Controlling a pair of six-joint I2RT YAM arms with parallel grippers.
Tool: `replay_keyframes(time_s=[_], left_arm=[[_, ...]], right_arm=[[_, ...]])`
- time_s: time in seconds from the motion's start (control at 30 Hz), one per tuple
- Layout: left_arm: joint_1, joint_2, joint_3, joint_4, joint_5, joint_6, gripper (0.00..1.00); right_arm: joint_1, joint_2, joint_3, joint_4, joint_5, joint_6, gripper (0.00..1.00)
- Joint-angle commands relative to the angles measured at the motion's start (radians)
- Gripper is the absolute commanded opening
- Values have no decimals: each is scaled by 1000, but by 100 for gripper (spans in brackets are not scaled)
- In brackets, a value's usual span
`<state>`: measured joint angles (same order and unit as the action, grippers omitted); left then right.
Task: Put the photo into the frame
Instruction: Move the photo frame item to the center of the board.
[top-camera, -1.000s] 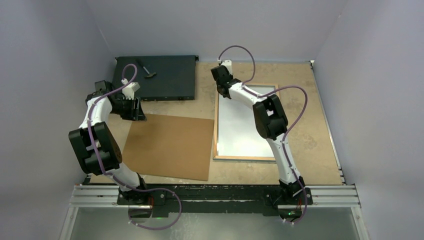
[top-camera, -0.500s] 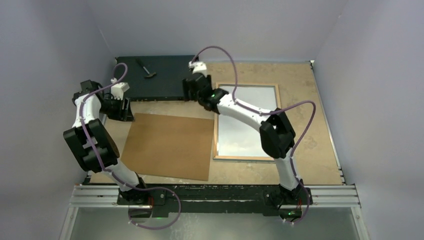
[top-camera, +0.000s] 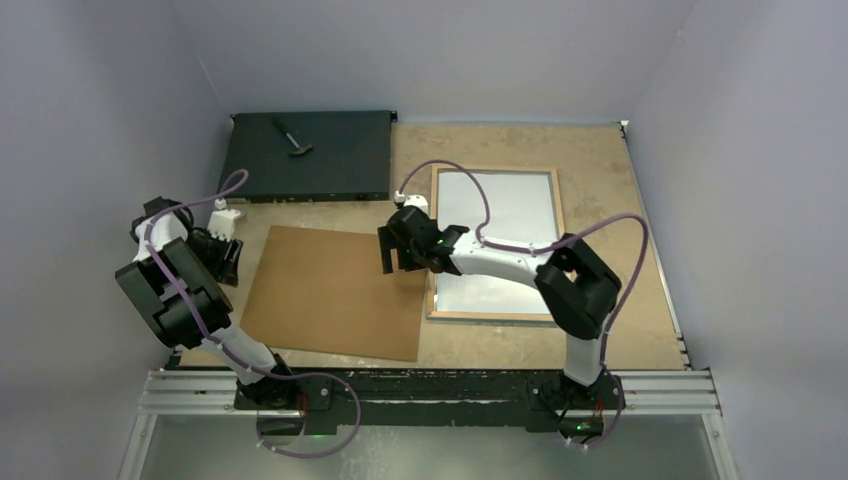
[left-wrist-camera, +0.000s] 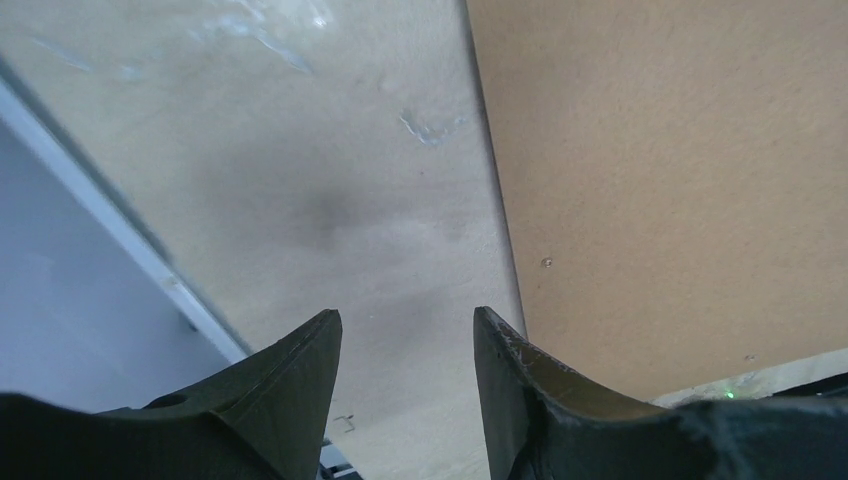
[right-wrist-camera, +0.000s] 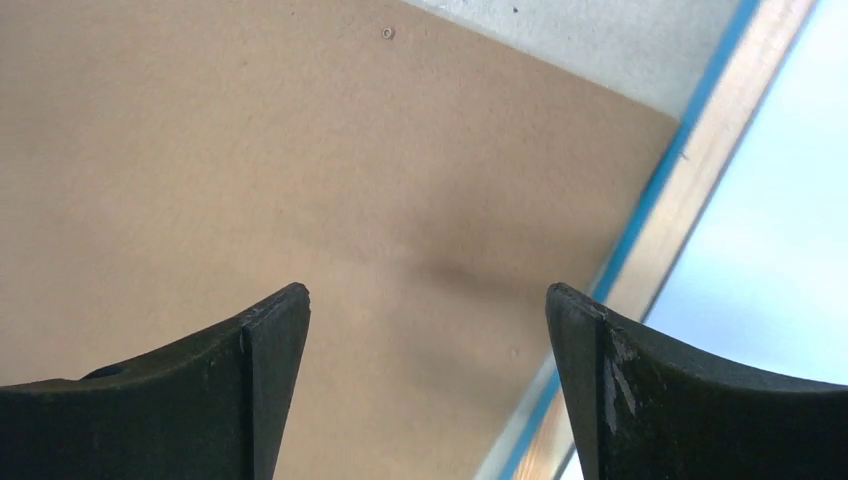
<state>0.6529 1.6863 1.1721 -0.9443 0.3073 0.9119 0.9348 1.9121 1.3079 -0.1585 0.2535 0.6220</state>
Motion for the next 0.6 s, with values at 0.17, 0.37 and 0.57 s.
replay_keyframes(time_s=[0.17,0.37,0.57], left_arm=[[-2,-44,-191,213,-56,27,49],[-10,-57,-235,242,-34,30,48],[-9,-66,-236,239,-28,41,47]], right_arm=[[-1,-118,-140,-31,-42,115,91],[17,-77,-99,-59,-50,117,91],[63,-61,-40,-98,-15,123,91]])
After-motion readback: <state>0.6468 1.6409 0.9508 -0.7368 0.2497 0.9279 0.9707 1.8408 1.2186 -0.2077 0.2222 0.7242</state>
